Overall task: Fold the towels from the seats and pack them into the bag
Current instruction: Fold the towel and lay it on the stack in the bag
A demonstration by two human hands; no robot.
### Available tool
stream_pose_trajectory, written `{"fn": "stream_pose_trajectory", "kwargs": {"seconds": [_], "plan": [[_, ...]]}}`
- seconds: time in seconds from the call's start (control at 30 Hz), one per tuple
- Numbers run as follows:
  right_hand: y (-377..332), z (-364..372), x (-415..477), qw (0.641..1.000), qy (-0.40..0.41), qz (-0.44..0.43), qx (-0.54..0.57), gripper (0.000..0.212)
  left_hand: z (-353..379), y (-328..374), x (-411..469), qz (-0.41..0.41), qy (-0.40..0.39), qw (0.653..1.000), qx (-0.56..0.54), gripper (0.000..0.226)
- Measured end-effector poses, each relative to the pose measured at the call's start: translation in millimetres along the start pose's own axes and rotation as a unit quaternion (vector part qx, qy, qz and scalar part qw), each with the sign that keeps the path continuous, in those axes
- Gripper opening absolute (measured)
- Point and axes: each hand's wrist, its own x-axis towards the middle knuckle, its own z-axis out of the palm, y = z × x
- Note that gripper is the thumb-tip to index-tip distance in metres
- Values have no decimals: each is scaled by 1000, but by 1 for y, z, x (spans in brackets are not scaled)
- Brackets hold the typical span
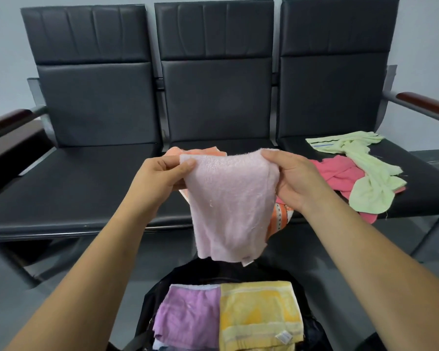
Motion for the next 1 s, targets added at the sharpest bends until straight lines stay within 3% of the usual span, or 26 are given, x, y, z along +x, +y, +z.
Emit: {"fn": "stream_pose_trajectory", "kwargs": {"seconds": [0.13,0.2,0.33,0.4,0.5,0.63,0.77,0.87,0.93,1.0], "plan": [[-6,-1,-1,999,-42,-14,3,30,0,-2,1,-6,30,999,14,20],[-7,-4,-1,999,-15,-37,-29,23,-1,-2,1,8,15,999,44,20],[-6,-7,-1,962,67,-140,-226,9,-2,-8,4,49,22,982,180,20],[-4,-6,-3,951,70,-166,-253,9,1,-11,6,44,64,982,171,37],[-4,1,-8,943,74,-197,-257,10,5,-6,2,52,115,986,111,17],[-7,3,-13,967,40,-180,-177,9,9,7,-8,61,19,997,38,22],[-10,4,-14,960,18,-186,-209,8,2,1,-3,57,-57,990,111,30],[-8,6,-11,954,-6,-177,-241,8,2,-5,0,13,-138,974,179,62],[-3,4,-5,944,0,-168,-285,9,5,-10,1,-10,-147,974,171,66],[5,-2,4,938,45,-139,-314,11,7,-15,3,-30,-113,983,141,50]]}}
